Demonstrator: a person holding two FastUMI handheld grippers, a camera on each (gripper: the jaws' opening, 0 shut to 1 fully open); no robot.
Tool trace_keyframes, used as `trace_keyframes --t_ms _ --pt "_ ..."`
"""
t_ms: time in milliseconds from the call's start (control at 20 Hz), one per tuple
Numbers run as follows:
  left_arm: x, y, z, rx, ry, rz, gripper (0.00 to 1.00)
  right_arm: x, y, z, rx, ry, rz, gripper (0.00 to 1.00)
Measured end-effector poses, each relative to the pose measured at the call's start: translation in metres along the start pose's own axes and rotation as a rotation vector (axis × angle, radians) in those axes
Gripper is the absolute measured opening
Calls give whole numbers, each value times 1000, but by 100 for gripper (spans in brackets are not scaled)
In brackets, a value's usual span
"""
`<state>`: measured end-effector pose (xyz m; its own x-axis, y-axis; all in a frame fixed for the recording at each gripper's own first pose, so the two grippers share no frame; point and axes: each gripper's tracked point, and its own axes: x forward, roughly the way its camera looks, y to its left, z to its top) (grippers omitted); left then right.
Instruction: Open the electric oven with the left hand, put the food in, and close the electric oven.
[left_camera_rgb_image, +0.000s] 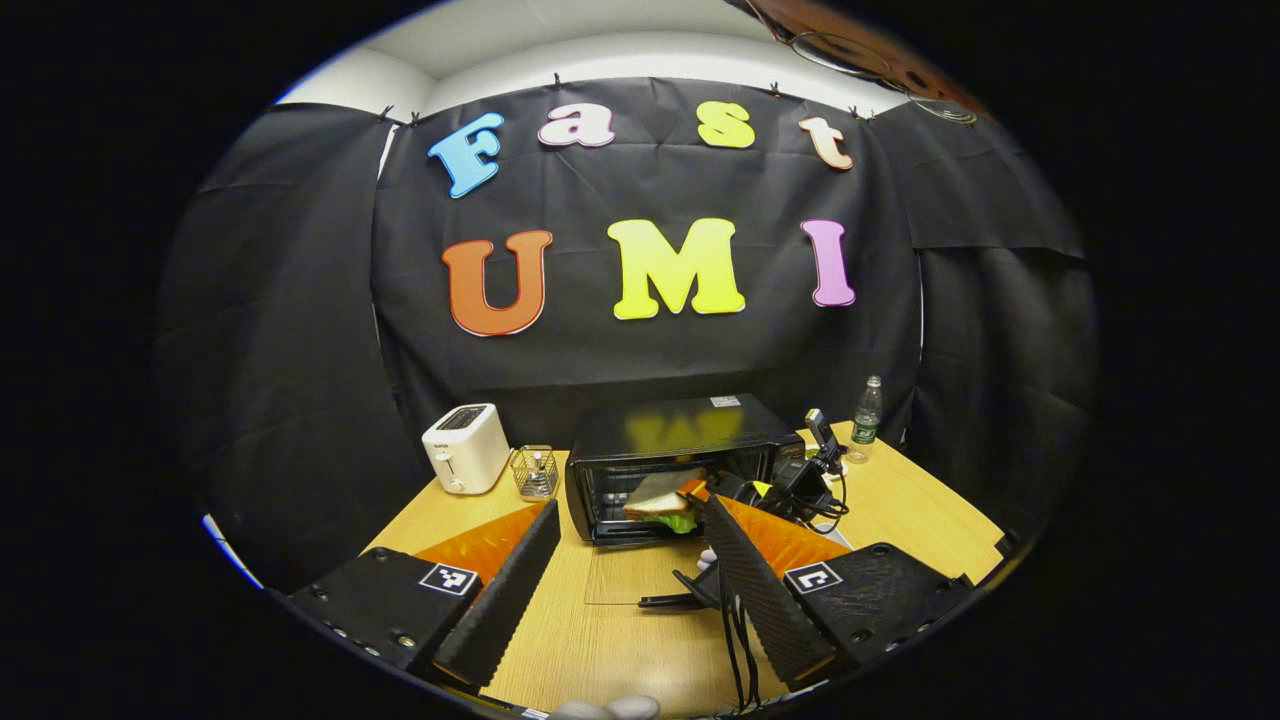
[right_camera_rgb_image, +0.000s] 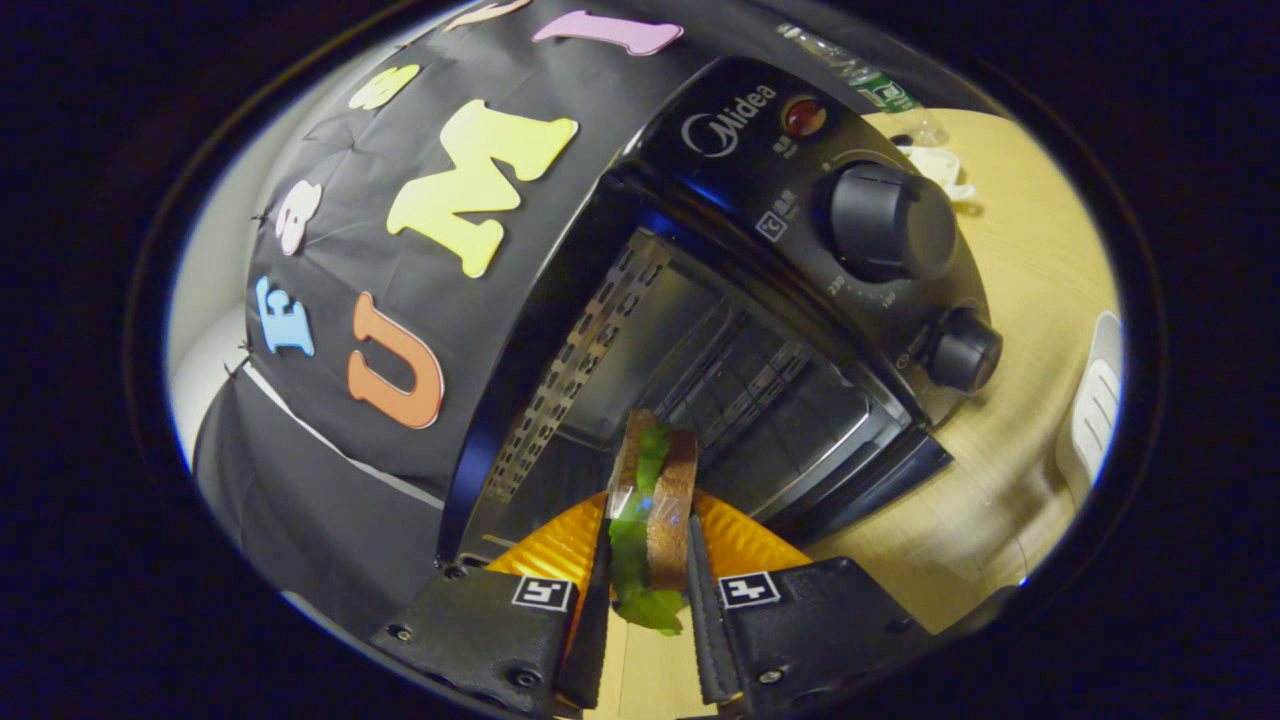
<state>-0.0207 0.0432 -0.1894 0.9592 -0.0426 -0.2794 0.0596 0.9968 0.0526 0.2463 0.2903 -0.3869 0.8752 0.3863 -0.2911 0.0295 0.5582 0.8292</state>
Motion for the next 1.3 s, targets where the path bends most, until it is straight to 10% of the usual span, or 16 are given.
trace_keyframes --t_ms 300,550,1300 --pt "8 0 0 -8 1 0 96 1 -12 9 -224 -12 -103 55" --pt "10 -3 -2 -7 1 -6 96 -8 -21 27 -360 -42 -154 96" --pt "-3 3 -1 0 -30 20 96 -154 19 93 -674 -126 -189 99"
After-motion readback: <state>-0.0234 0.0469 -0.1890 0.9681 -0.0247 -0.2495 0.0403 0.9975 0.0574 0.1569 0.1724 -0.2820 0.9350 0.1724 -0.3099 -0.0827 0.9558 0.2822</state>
